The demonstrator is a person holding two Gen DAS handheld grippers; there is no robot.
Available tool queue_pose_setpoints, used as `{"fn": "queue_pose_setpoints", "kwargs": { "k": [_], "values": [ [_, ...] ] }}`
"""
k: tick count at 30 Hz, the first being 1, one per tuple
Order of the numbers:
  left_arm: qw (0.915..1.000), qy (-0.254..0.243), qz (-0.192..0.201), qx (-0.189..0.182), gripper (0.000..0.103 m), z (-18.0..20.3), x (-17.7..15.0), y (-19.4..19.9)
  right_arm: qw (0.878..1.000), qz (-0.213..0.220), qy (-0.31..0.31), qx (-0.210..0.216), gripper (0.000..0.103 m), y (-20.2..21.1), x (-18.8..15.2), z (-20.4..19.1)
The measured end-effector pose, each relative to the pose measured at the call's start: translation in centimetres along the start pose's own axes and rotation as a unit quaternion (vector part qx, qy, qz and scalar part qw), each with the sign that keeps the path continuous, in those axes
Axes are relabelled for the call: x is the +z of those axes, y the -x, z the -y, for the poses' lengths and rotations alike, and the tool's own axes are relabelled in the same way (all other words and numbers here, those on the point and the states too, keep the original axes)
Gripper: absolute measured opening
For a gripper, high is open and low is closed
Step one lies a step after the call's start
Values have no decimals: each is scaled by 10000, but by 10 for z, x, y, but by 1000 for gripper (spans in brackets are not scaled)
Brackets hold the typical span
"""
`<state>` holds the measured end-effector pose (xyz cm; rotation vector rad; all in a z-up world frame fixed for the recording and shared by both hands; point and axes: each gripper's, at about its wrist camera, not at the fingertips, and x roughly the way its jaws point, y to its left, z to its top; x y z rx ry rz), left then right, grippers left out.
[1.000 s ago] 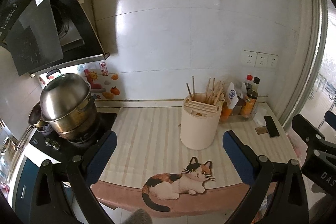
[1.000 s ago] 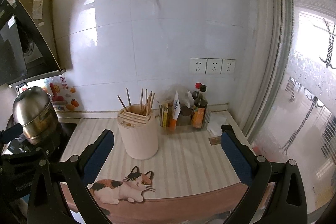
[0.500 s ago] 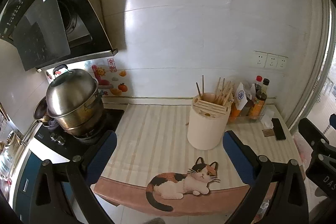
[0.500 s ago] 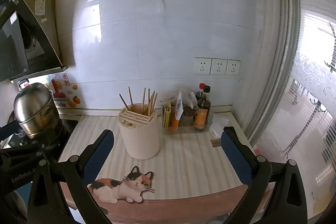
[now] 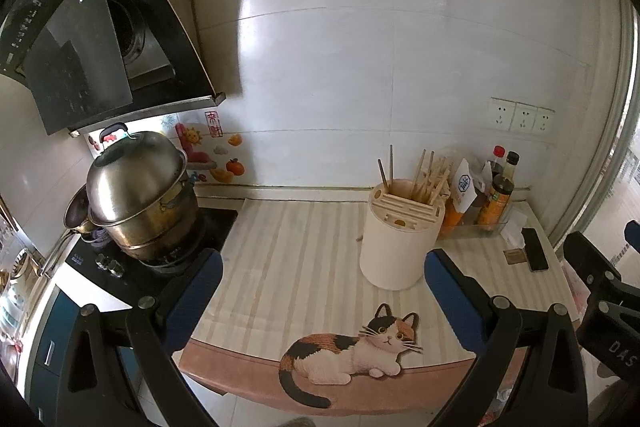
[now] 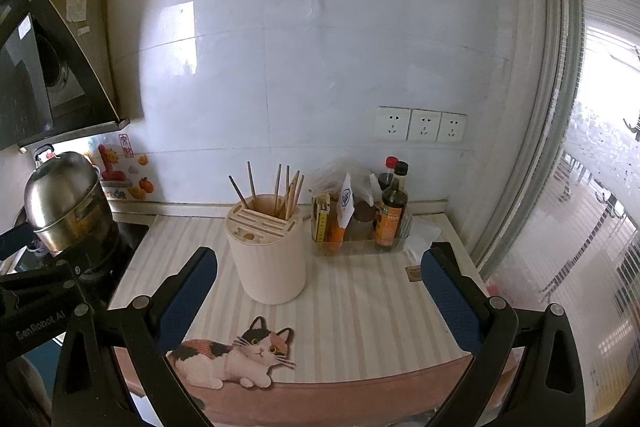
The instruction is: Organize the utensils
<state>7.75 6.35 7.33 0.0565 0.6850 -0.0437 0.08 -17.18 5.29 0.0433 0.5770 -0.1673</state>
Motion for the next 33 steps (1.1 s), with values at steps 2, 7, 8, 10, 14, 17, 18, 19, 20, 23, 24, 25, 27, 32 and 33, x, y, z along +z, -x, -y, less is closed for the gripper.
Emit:
{"fn": "queue_pose_setpoints", "kwargs": {
  "k": [2, 7, 8, 10, 14, 17, 18, 19, 20, 23, 24, 25, 27, 32, 33],
  "values": [
    [10000, 6, -7, -4, 103, 0, 1, -2, 10000, -19, 7, 0, 103, -2, 1, 0],
    [10000, -1, -13, -11, 103, 2, 1, -5, 10000, -36, 23, -16, 103, -6, 2, -2],
    [10000, -1, -12, -18, 103, 2, 1, -5, 10000, -38, 22, -15, 103, -6, 2, -1],
    [10000, 3, -12, -16, 103, 4, 2, -6, 10000, -45, 24, -19, 103, -7, 2, -1],
    [10000, -4, -13, -19, 103, 3, 2, -6, 10000, -46, 26, -17, 103, -8, 2, -1],
    [10000, -6, -12, -14, 103, 5, 2, -6, 10000, -42, 27, -20, 103, -8, 3, -1],
    [10000, 1, -16, -13, 103, 5, 2, -6, 10000, -47, 26, -19, 103, -9, 3, 0],
    [10000, 4, -19, -15, 103, 5, 2, -6, 10000, -47, 19, -17, 103, -8, 2, -1],
    [10000, -3, -17, -21, 103, 5, 2, -6, 10000, -46, 21, -20, 103, -8, 3, -1],
    [10000, -8, -18, -18, 103, 5, 2, -6, 10000, -46, 20, -20, 103, -8, 3, -1],
    [10000, -4, -20, -19, 103, 4, 2, -6, 10000, -44, 23, -21, 103, -8, 3, -1],
    [10000, -5, -18, -12, 103, 4, 2, -6, 10000, -44, 22, -25, 103, -8, 3, 0],
    [10000, 3, -18, -19, 103, 4, 2, -6, 10000, -46, 24, -18, 103, -8, 3, 0],
    [10000, 2, -23, -17, 103, 6, 2, -6, 10000, -68, 28, -16, 103, -10, 3, 1],
    [10000, 3, -21, -16, 103, 5, 2, -6, 10000, -73, 30, -11, 103, -10, 4, 2]
  ]
}}
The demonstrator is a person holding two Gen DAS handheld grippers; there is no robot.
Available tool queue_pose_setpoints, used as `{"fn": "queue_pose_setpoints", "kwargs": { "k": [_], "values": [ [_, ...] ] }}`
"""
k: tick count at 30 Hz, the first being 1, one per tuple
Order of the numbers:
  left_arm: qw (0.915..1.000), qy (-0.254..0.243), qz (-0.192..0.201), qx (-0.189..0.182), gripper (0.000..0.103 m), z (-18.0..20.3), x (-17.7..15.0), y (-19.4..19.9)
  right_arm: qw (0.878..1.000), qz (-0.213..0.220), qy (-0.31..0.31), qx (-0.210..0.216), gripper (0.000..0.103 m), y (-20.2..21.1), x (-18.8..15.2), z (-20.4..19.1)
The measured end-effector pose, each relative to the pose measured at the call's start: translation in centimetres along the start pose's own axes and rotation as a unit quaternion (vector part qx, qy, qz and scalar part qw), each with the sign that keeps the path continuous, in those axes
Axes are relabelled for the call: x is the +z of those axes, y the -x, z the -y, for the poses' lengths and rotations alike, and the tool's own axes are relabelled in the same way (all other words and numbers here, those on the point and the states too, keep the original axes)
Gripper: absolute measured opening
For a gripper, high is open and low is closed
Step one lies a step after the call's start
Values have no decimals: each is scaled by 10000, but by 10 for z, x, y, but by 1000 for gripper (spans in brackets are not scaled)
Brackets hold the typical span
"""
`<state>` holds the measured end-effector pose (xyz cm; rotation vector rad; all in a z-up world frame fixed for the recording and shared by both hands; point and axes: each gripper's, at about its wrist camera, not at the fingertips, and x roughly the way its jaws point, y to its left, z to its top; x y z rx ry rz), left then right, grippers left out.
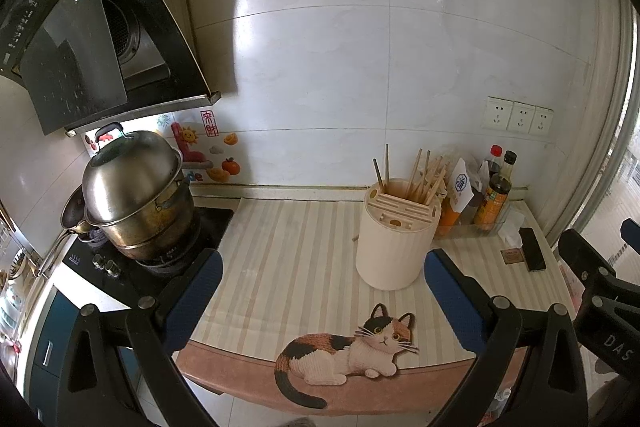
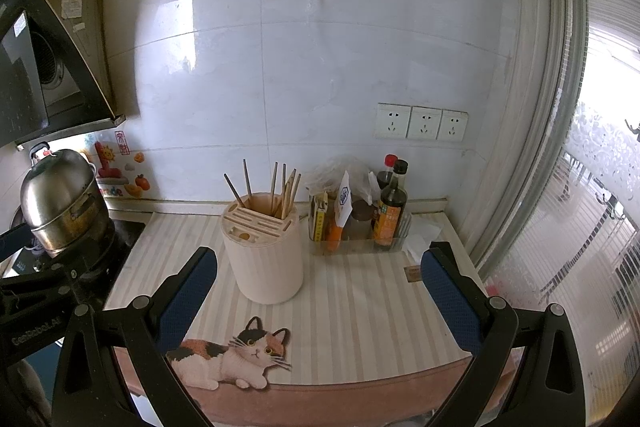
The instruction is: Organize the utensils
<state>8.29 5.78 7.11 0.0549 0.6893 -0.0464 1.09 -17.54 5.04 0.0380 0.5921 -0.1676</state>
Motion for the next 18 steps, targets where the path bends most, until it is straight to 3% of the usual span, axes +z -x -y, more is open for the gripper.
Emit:
{"fn": "queue_pose_setpoints", "kwargs": {
  "k": [18],
  "values": [
    [10000, 0, -7, -7, 103, 2, -1, 0, 10000, -26, -2, 0, 103, 0, -3, 3]
  ]
}}
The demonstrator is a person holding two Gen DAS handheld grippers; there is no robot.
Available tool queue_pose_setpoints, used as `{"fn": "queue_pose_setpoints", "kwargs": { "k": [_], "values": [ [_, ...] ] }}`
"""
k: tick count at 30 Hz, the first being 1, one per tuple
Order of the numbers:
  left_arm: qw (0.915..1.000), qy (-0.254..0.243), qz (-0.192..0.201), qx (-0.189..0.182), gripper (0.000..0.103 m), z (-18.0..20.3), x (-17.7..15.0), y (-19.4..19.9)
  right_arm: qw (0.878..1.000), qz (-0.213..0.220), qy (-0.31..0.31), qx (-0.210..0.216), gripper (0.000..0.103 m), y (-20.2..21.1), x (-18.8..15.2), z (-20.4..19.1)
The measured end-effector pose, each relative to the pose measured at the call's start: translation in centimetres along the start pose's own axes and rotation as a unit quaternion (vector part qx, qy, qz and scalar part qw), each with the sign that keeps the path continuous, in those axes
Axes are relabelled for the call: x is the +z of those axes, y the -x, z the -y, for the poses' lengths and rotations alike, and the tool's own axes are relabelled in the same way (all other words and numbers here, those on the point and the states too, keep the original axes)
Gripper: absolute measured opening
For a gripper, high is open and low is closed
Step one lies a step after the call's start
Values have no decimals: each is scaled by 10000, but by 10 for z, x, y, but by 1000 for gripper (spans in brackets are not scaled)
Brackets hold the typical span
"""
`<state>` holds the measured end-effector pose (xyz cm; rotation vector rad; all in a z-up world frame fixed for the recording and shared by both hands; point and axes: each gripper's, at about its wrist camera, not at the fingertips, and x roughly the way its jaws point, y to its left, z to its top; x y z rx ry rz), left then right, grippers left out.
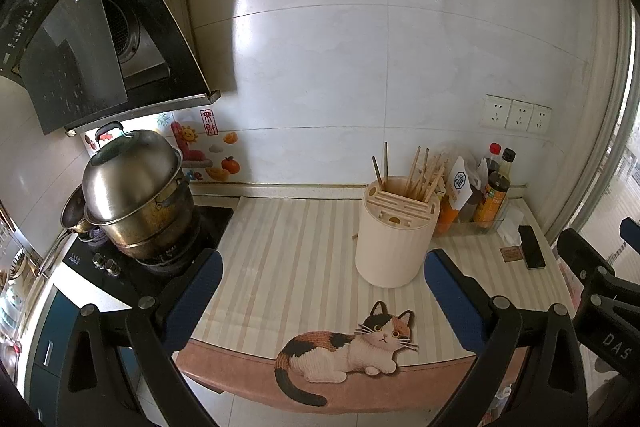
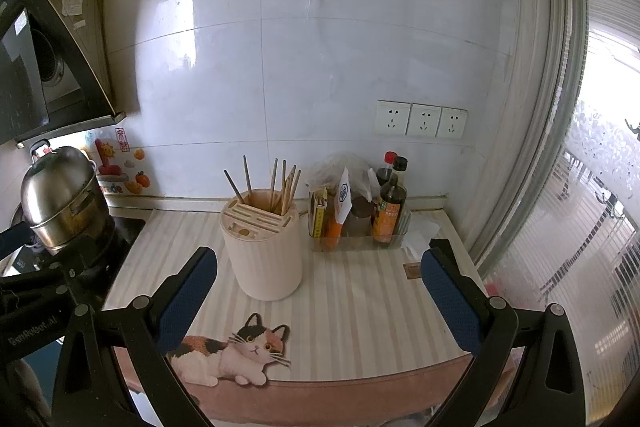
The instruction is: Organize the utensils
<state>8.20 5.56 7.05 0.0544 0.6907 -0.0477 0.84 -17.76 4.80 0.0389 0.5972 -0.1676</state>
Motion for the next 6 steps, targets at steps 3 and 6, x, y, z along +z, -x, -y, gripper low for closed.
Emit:
{"fn": "queue_pose_setpoints", "kwargs": {
  "k": [3, 6],
  "values": [
    [10000, 2, -10, -9, 103, -1, 0, 0, 10000, -3, 2, 7, 103, 0, 0, 0],
    [10000, 16, -5, -14, 103, 2, -3, 3, 10000, -8, 3, 12, 103, 0, 0, 0]
  ]
}}
